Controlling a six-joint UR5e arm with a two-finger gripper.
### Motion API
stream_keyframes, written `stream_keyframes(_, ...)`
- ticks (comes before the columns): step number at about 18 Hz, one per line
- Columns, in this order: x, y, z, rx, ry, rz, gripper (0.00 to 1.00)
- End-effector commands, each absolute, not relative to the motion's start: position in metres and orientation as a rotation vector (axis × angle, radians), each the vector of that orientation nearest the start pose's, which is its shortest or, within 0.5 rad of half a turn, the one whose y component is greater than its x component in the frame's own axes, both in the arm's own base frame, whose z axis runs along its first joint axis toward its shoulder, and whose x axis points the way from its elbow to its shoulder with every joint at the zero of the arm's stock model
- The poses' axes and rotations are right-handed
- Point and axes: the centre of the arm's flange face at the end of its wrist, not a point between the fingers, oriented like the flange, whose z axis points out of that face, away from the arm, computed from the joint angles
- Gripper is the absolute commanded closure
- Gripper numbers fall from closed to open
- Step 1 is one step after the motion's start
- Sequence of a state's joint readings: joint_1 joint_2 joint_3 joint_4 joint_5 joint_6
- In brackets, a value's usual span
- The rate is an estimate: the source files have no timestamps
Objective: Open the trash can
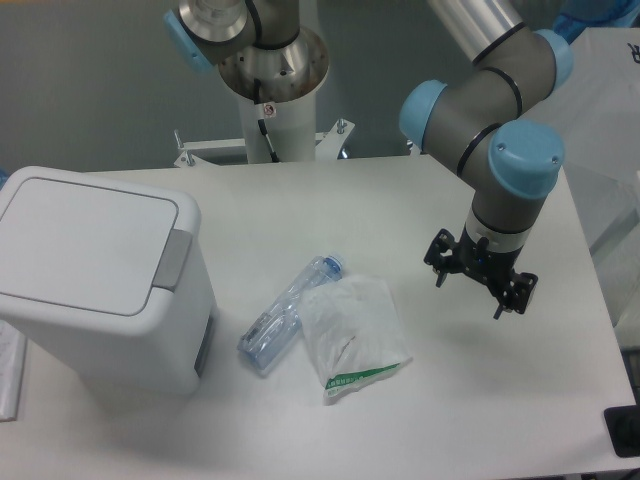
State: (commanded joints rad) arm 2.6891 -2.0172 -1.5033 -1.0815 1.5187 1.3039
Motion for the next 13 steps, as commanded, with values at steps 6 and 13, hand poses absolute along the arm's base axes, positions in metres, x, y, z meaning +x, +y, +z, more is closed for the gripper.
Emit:
stream_keyframes(6, -0.53, 0.416, 0.317, -3.035, 0.296, 0.141, 0.0)
stream_keyframes(13, -0.524, 0.425, 0.317, -3.019, 0.294, 0.122, 0.0)
